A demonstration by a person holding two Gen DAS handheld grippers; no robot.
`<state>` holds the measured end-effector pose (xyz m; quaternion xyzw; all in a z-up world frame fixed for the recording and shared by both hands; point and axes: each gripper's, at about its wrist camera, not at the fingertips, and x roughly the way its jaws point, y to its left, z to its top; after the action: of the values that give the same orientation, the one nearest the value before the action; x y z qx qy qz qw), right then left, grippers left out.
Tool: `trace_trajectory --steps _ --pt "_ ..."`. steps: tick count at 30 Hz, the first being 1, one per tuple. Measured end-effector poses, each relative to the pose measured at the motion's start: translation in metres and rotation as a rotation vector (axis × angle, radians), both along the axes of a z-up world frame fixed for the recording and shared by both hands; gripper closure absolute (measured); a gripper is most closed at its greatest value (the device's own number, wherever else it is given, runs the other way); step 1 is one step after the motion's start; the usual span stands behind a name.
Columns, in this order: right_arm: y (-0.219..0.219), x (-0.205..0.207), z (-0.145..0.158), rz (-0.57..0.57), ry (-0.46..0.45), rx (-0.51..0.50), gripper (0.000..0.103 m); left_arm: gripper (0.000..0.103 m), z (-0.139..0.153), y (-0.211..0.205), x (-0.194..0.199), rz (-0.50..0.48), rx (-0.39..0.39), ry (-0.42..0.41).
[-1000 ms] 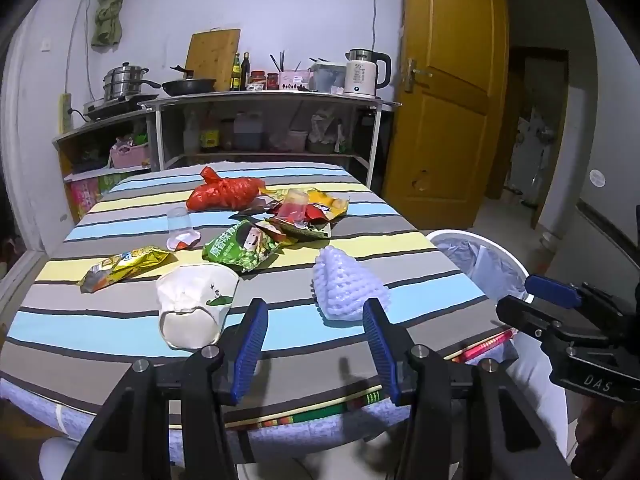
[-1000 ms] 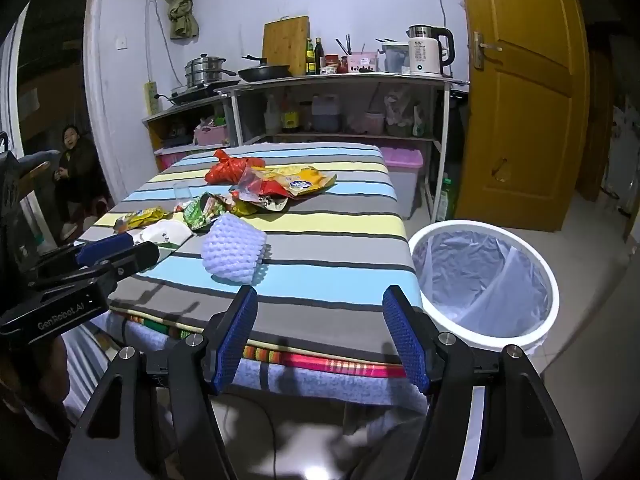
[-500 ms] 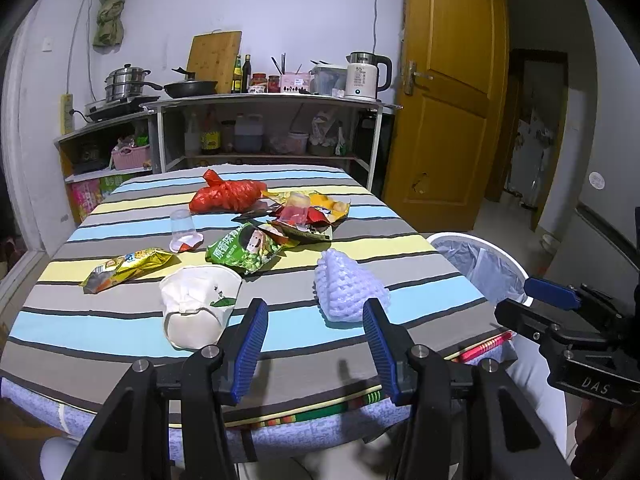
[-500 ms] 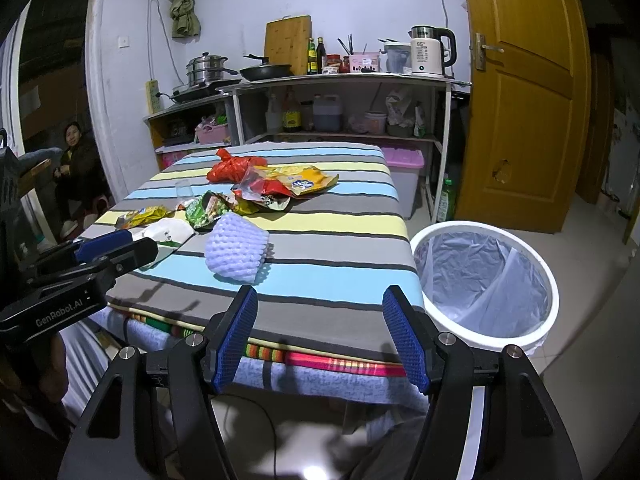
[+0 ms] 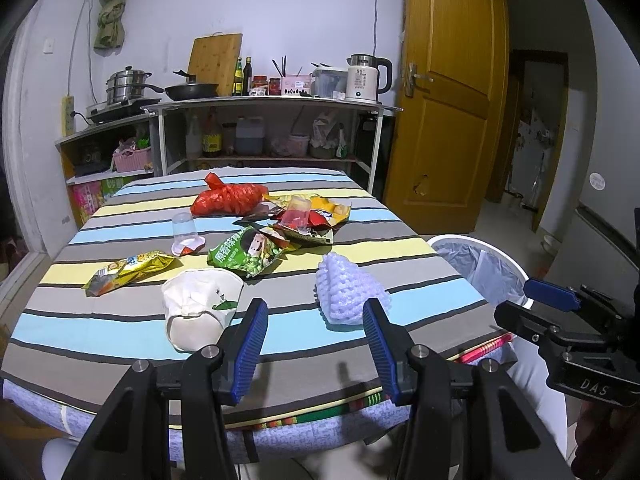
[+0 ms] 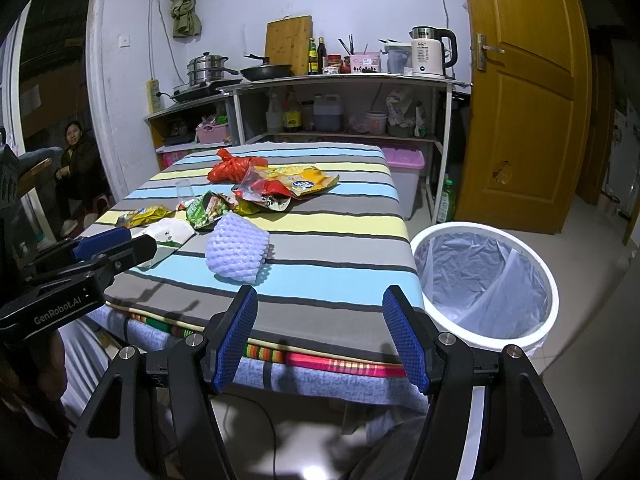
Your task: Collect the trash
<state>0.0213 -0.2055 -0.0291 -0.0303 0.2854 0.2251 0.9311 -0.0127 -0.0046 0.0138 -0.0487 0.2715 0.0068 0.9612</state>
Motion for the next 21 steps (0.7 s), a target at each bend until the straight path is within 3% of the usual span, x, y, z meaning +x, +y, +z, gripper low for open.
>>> trace_trajectory --steps 21 --pt "0.0001 -0.0002 0.0001 0.000 -0.002 0.000 0.037 0.054 0.0018 -0.0006 -0.0008 0.000 0.001 -0.003"
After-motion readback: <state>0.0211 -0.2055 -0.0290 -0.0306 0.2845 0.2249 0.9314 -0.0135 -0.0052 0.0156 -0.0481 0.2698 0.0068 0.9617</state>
